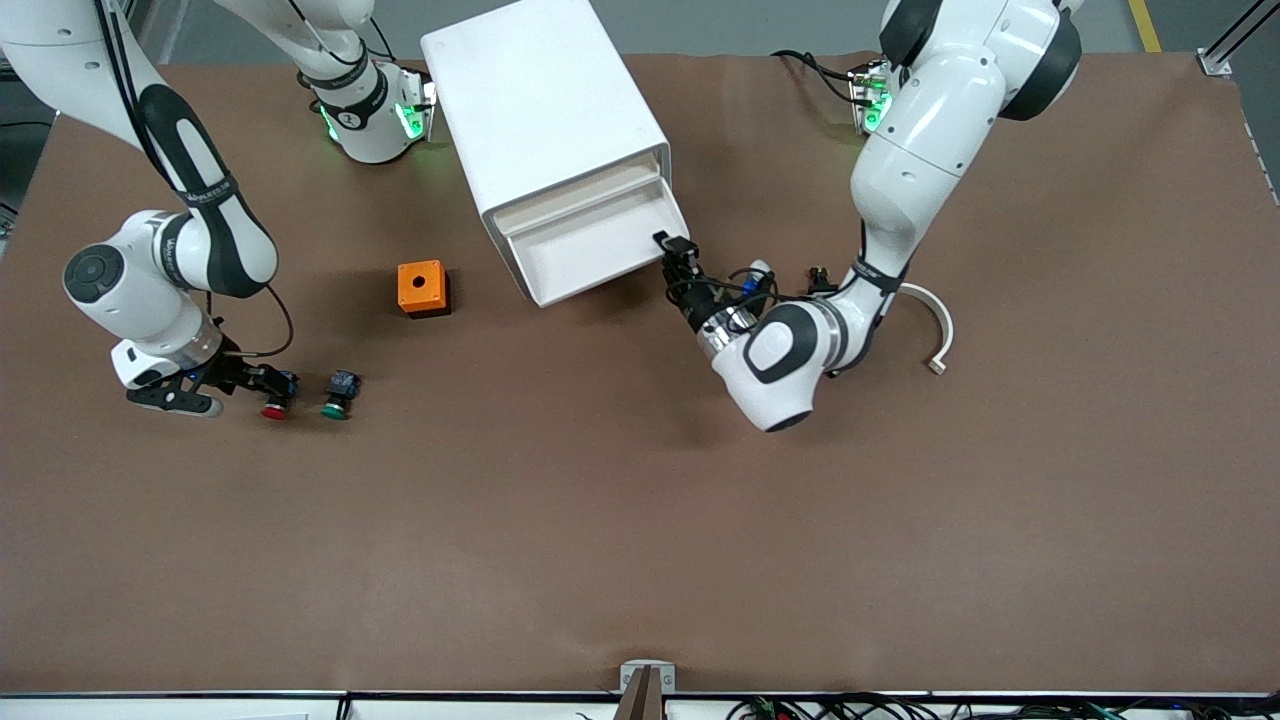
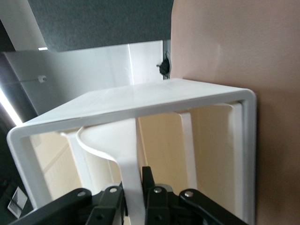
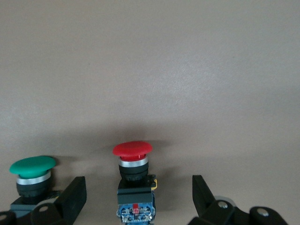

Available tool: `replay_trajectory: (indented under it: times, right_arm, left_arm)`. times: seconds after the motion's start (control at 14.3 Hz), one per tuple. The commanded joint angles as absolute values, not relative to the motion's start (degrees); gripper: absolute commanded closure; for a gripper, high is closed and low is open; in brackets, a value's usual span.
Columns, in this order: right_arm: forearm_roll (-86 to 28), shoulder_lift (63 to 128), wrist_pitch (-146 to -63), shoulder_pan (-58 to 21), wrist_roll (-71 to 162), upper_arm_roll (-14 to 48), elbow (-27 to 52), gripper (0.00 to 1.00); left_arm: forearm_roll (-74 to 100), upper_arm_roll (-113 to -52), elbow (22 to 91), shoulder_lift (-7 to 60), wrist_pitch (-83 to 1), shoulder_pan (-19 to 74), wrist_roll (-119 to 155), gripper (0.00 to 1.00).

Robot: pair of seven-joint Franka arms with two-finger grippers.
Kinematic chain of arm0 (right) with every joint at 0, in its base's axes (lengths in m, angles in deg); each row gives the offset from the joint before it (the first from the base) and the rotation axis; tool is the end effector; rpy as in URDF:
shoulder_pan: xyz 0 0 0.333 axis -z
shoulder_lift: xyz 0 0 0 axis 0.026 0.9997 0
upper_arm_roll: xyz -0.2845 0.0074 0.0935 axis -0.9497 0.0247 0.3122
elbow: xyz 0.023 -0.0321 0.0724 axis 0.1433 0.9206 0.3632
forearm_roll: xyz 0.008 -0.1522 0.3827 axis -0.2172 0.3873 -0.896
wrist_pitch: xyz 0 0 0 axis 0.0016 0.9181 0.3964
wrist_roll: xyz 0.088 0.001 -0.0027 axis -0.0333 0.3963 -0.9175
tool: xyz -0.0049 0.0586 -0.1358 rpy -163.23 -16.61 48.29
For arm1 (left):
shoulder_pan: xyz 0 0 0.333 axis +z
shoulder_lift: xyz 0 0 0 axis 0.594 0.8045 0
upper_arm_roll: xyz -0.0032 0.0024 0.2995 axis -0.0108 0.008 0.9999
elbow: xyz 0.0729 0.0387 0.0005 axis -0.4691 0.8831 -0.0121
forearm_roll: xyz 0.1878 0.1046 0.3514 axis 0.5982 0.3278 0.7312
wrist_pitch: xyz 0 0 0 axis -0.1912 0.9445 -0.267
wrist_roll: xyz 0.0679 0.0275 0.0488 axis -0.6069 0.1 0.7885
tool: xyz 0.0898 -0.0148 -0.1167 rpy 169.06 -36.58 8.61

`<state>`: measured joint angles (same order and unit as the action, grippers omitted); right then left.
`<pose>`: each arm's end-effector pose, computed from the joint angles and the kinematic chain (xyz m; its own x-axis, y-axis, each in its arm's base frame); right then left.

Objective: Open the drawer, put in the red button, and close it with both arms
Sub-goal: 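Pull the drawer open with the left gripper while the right gripper reaches the buttons, then release the drawer and lift the left gripper while the right gripper grasps the red button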

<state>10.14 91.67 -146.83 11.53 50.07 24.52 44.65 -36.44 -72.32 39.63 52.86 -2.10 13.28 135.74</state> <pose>0.5428 -0.1032 0.1378 0.9807 -0.1575 0.1155 -0.1590 -0.9873 0.0037 0.4629 -0.4283 0.1445 -0.4987 0.8578 -0.1240 0.1689 -0.0441 -0.9846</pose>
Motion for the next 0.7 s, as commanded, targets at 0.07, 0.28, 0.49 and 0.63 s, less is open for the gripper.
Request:
replay_trajectory:
  times: [0.07,0.28,0.49,0.63]
  right_arm:
    - [10.2,92.3,-147.2,11.8,49.7,25.1,44.8,0.00]
    - [10.2,92.3,-147.2,11.7,49.6,25.2,45.8,0.00]
    - [10.2,93.0,-147.3,11.3,49.5,25.1,45.9,0.00]
    - [10.2,93.6,-147.4,11.3,49.3,25.1,45.9,0.00]
  left_arm:
    - [-37.6,-72.0,39.0,52.9,-3.0,16.4,134.9,0.90]
    - [-37.5,-72.0,39.0,52.9,-3.1,17.2,134.5,0.82]
    - [-37.1,-71.9,38.8,52.7,-3.2,16.9,134.2,0.00]
    - [-36.8,-71.8,37.1,52.7,-3.2,17.1,132.9,0.00]
